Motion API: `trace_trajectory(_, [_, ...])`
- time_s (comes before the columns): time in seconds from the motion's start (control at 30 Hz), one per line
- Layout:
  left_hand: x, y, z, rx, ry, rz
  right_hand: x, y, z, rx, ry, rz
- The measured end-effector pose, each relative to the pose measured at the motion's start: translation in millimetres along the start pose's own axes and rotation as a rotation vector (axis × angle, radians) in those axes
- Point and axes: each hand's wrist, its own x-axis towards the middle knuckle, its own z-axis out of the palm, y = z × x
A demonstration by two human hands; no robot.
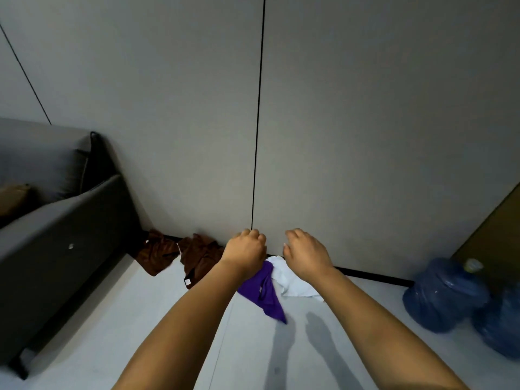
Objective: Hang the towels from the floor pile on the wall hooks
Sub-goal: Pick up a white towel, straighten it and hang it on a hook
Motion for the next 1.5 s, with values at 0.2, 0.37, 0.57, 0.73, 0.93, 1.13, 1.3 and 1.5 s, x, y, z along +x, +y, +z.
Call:
trace_trajectory(0.2, [71, -1, 17, -0.022, 0.001, 0.039, 52, 41, 16, 0.004, 0.006, 0.048])
trace_trajectory(0.37, [144, -11, 35, -0.040, 0.007, 0.080, 113, 69, 31, -0.019, 0.022, 0.098])
trace_trajectory(0.57, [254, -40, 64, -0.043, -0.006, 0.141, 207, 103, 62, 0.007, 0.008, 0.157])
trace_trajectory(0.73, [334, -70, 89, -0.053, -0.034, 0.188, 286, 127, 91, 0.041, 0.070, 0.162])
trace_trajectory(0.93, [408, -94, 132, -0.089, -0.079, 0.150, 330, 168, 140, 0.055, -0.012, 0.196])
trace_trajectory(1.13, [433, -78, 226, -0.032, -0.132, 0.263, 337, 230, 240, 0.017, 0.036, 0.226])
trace_trajectory(1.3, [428, -53, 366, -0.036, -0.083, 0.310, 311, 269, 353, 0.001, 0.071, 0.227])
trace_trajectory(1.5, [400, -37, 568, -0.035, -0.232, 0.307, 269, 309, 548, 0.007, 0.091, 0.188])
